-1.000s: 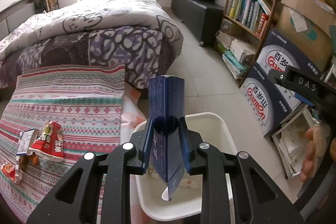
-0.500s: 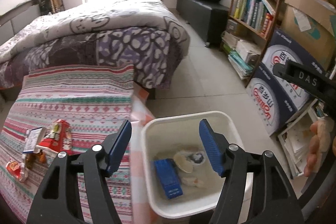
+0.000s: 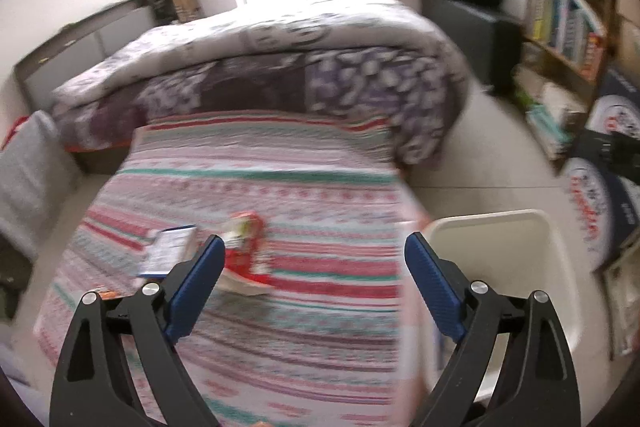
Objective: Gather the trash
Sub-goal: 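Grasp the white plastic strip with the left tool while the right tool grasps the red noodle cup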
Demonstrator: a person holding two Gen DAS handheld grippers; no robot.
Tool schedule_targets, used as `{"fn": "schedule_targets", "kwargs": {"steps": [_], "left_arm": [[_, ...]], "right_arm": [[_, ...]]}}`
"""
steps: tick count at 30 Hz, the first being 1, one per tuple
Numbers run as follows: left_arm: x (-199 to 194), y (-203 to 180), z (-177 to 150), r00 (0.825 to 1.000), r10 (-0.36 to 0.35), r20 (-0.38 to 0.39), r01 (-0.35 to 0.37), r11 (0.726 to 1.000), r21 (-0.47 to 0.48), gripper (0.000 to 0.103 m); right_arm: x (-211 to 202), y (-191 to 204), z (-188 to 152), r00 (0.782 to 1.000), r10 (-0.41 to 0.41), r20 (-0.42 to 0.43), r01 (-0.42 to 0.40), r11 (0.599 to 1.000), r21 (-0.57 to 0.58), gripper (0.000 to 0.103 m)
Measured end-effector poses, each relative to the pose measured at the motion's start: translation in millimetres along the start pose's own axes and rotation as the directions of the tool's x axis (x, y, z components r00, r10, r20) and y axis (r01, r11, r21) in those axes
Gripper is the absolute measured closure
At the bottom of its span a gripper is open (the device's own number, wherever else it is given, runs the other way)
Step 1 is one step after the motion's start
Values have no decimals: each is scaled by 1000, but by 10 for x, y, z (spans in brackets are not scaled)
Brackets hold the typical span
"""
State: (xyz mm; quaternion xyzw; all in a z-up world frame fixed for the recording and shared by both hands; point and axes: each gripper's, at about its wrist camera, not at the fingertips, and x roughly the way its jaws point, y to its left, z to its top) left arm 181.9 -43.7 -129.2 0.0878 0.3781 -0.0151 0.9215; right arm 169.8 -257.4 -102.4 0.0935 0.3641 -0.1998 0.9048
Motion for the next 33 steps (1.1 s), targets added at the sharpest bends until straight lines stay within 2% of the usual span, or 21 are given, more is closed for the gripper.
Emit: {"fn": "schedule_targets", "kwargs": {"steps": [3, 5, 12, 16, 20, 24, 25, 27, 29, 30, 32, 33], "left_arm": [[129, 332, -44, 996, 66, -56, -68, 997, -36, 14], [196, 521, -90, 992, 86, -89, -91, 994, -55, 14], [510, 1163, -296, 963, 153, -221, -167, 985, -47, 14], [672, 1428, -337, 948, 90, -304, -110, 993, -49, 14], [782, 1605, -386, 932, 46, -359, -54, 998, -11, 14], [897, 1694, -490, 922, 70, -382, -53, 997, 54, 15], [940, 1727, -529, 919, 81, -385, -58, 996, 71, 17], [1012, 1806, -582, 915, 76, -397, -52, 996, 70, 29], [1070, 1910, -639, 908, 30, -417, -16, 999, 38, 51], [1096, 1963, -683, 905, 18, -424, -5, 1000, 30, 56], [1121, 2048, -749, 901, 10, -434, -5, 1000, 13, 76], [1118, 2121, -771, 900, -18, -436, 8, 1000, -24, 78]], "right_arm": [[-3, 195, -46, 1000, 18, -13, -19, 1000, -25, 7], [-5, 347, -81, 999, 35, -24, -36, 998, -45, 7], [-17, 824, -216, 994, 86, -63, -93, 989, -117, 7], [-15, 1079, -298, 991, 104, -86, -117, 980, -161, 7], [29, 1267, -369, 983, 129, -128, -150, 973, -174, 7], [98, 1434, -445, 967, 168, -190, -200, 967, -160, 7], [119, 1484, -466, 961, 179, -209, -213, 965, -153, 7], [164, 1589, -509, 950, 198, -242, -236, 961, -141, 7], [204, 1694, -556, 940, 213, -267, -254, 958, -132, 7], [220, 1744, -574, 934, 222, -279, -266, 955, -129, 7], [257, 1876, -621, 922, 242, -304, -289, 949, -123, 7], [277, 1953, -648, 914, 252, -318, -302, 946, -118, 7]]}}
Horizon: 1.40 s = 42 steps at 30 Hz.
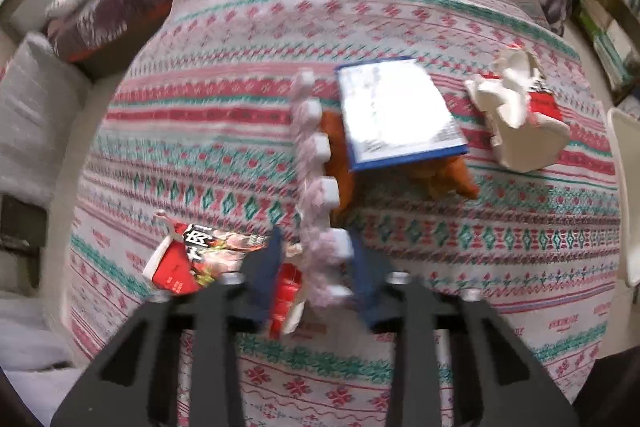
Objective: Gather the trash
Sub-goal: 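Grasp the white plastic strip with the left tool while the right tool grasps the red noodle cup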
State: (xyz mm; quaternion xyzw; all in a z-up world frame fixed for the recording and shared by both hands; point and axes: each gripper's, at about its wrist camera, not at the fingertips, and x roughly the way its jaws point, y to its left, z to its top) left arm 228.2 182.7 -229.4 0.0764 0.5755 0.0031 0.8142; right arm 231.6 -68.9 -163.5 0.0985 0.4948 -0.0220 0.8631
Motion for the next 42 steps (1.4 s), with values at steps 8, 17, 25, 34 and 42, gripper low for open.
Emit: {"fn": "schedule_targets", "kwargs": {"steps": [8, 17, 25, 34, 42], "left_arm": [[-307, 548, -140, 983, -151, 100, 168, 969, -182, 93], [-720, 833, -207, 963, -157, 220, 211, 947, -244, 93], [-888, 988, -276, 956, -131, 261, 202, 941, -271, 93], [-871, 1105, -383, 961, -105, 256, 186, 930, -317, 93], [-995, 1220, -388, 955, -21, 295, 140, 911, -388, 93]], "right_arm": [[295, 308, 7, 994, 84, -71, -79, 995, 68, 7], [573, 473, 0, 990, 88, -107, -74, 989, 127, 7], [766, 709, -38, 992, 57, -113, -46, 994, 98, 7], [1058, 830, -168, 981, 59, -184, -45, 996, 83, 36], [584, 920, -78, 990, 139, -30, -138, 990, 28, 62]]}}
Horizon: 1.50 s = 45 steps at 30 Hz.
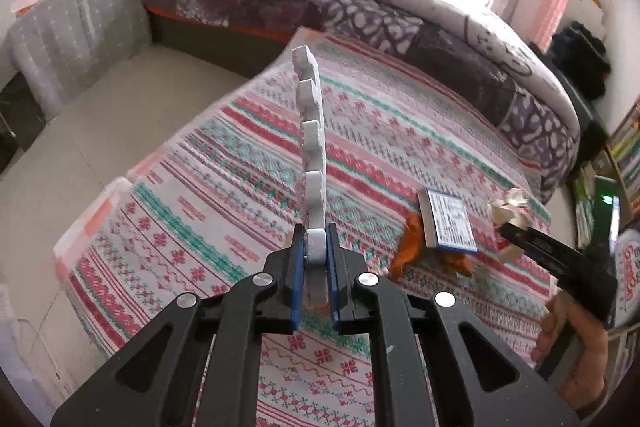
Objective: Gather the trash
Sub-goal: 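Grasp the white plastic strip with the left tool while the right tool grasps the red noodle cup, then carry both items to the white bin and open both tools to drop them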
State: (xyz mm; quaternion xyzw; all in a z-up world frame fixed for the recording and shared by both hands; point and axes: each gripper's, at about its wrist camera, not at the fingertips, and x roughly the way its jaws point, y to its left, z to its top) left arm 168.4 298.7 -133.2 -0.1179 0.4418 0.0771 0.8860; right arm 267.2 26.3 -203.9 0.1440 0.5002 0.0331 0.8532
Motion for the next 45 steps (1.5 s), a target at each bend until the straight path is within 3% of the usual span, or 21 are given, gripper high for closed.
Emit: {"fn": "schedule_targets", "kwargs": {"steps": [5, 9, 21, 27, 45], "left_arm": [[-197, -76, 56, 996, 35, 86, -35, 999, -10, 93], [-386, -177, 72, 982, 79, 170, -79, 997, -4, 93], [-763, -382, 57, 934, 157, 322, -157, 987, -27, 93], [-832, -512, 47, 929, 139, 342, -140, 990, -22, 93], [-822, -1241, -20, 930, 55, 362, -81, 995, 57, 93]], "right_arm": [[-410, 182, 23, 991, 66, 119, -58, 996, -70, 62], [-725, 304, -4, 972, 95, 216, -68, 989, -130, 62], [-1338, 385, -168, 896, 90, 435, 13, 974, -228, 60], [-1522, 317, -215, 870, 85, 485, 40, 970, -241, 59], [-1713, -244, -163, 864, 12, 503, 91, 980, -179, 58]]}}
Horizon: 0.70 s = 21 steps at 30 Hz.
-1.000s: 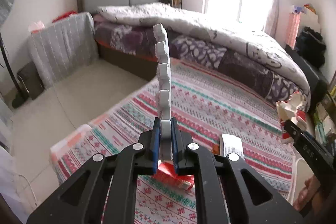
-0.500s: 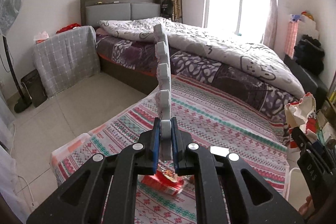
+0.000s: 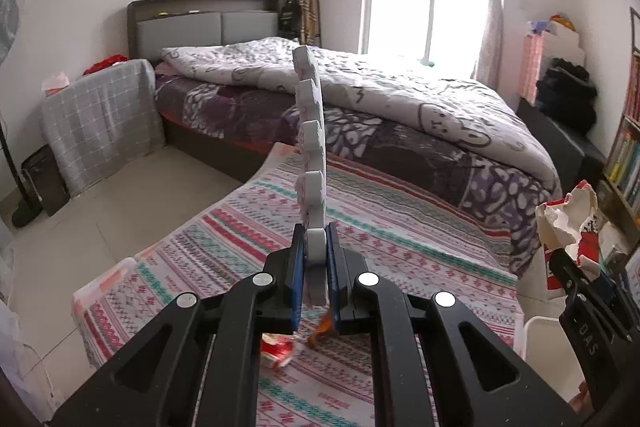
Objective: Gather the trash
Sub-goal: 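Carry both items to the white bin and open both tools to drop them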
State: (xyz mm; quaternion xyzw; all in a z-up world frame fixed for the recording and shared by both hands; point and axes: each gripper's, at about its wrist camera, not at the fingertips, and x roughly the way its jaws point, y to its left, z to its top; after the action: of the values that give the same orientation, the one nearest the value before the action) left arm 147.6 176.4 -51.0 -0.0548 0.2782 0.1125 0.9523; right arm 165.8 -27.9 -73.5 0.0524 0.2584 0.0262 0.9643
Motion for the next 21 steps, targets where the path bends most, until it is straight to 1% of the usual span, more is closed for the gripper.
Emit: {"fn": "schedule_targets", "kwargs": {"steps": [12, 21], "left_arm": [[-11, -570, -46, 997, -81, -6, 81, 995, 57, 93], [-37, -1098, -168, 989, -143, -20, 145, 981, 129, 93]], "right_arm": [[-99, -580, 47, 996, -92, -4, 92, 994, 54, 57], [-123, -1198, 29, 981, -186, -53, 192, 974, 119, 55]]}}
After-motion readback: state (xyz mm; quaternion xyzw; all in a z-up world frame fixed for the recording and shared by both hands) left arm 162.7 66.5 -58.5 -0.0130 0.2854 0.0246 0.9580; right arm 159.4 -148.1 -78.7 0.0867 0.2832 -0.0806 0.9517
